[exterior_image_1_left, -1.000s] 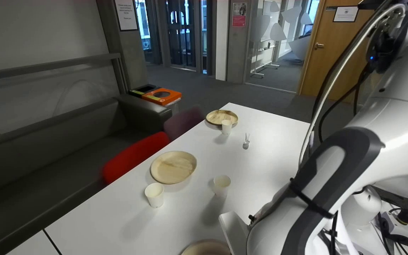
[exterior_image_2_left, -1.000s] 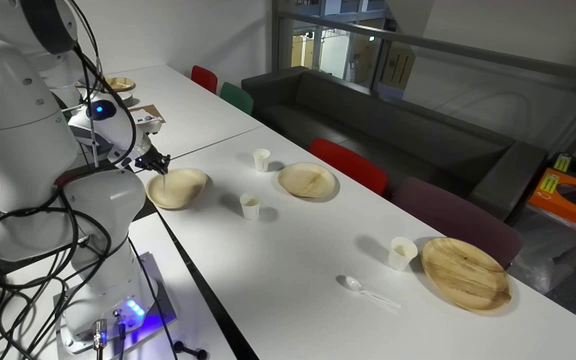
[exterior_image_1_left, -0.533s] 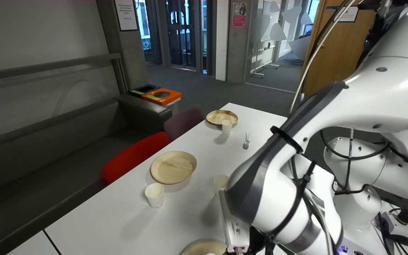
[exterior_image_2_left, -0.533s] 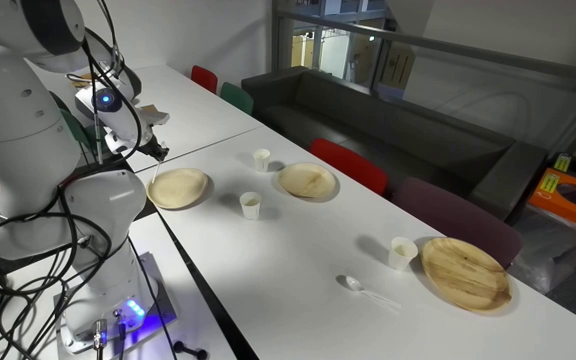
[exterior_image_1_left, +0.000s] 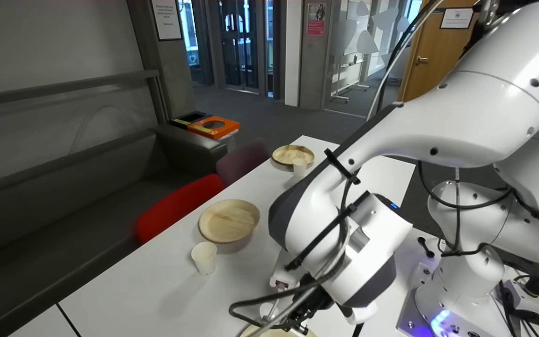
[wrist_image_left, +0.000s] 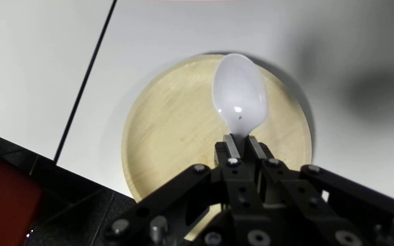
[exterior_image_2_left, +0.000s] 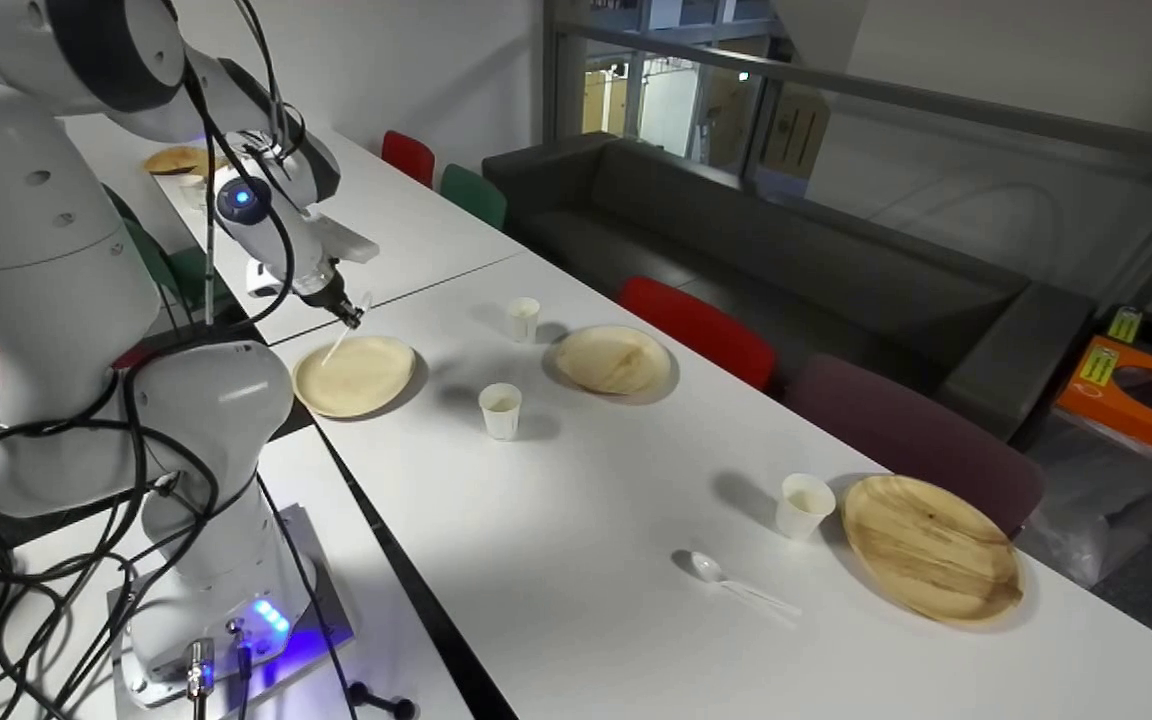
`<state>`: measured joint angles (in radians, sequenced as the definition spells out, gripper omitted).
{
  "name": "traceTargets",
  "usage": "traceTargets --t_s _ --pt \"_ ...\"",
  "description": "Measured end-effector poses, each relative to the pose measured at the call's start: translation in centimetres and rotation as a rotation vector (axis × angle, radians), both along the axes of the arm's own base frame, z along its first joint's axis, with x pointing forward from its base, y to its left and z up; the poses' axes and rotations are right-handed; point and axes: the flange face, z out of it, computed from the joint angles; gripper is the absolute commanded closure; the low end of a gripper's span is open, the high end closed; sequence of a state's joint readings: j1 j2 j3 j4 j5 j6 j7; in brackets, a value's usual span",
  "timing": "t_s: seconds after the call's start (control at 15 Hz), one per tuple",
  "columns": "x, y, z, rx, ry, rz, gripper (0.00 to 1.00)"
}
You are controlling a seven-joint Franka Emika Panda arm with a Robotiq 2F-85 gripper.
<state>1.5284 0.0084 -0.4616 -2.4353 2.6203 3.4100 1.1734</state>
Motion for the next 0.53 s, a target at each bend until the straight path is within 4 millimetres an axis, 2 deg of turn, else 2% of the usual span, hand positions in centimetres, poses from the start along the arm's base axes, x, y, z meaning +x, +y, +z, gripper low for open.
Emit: traceTargets --t_s 0.2,0.4,0.53 --pt "-3.5 -0.5 -4.0 -0.062 0.065 0.012 0.97" --pt "-7.1 -0.2 -8.7 -0.042 0.143 0.1 0.97" --pt "-7.9 0.6 -10.9 0.022 0.193 0.185 0.97"
